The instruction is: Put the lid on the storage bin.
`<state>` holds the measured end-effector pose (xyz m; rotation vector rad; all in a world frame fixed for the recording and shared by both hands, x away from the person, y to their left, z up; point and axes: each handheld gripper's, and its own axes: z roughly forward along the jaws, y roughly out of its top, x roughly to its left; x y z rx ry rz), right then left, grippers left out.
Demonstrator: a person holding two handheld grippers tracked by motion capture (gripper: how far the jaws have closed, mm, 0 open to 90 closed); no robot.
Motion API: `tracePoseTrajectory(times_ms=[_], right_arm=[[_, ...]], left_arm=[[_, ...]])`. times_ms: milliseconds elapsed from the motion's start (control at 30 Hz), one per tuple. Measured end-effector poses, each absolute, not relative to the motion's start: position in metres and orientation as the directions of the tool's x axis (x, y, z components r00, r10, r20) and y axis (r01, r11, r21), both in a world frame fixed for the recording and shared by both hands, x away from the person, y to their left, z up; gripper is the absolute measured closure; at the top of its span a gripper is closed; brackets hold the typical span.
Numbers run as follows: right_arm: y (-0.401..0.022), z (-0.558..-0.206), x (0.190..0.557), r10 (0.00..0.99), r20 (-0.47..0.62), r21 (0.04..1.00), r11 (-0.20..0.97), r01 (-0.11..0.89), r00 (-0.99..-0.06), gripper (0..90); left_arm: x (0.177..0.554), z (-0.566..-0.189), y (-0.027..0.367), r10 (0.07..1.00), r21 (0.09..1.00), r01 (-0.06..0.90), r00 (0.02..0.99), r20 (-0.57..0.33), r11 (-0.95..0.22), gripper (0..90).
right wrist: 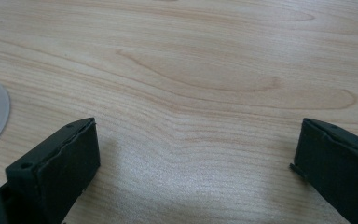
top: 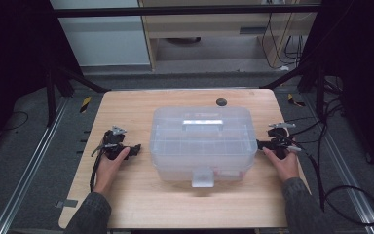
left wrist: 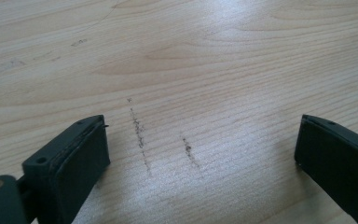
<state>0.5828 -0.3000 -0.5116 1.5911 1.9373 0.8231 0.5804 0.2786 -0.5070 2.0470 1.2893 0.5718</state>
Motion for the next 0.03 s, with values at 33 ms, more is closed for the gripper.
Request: tracePoseTrajectory(times_ms=[33], right_arm=[[-0.299, -0.5117, 0.5824, 0.983, -0.002, 0.72, 0.129, 0.681, -0.184, 0.4]], left_arm=[[0.5805, -0.507, 0.2786, 0.906, 0.716, 0.625, 0.423, 0.022, -0.31, 1.6]])
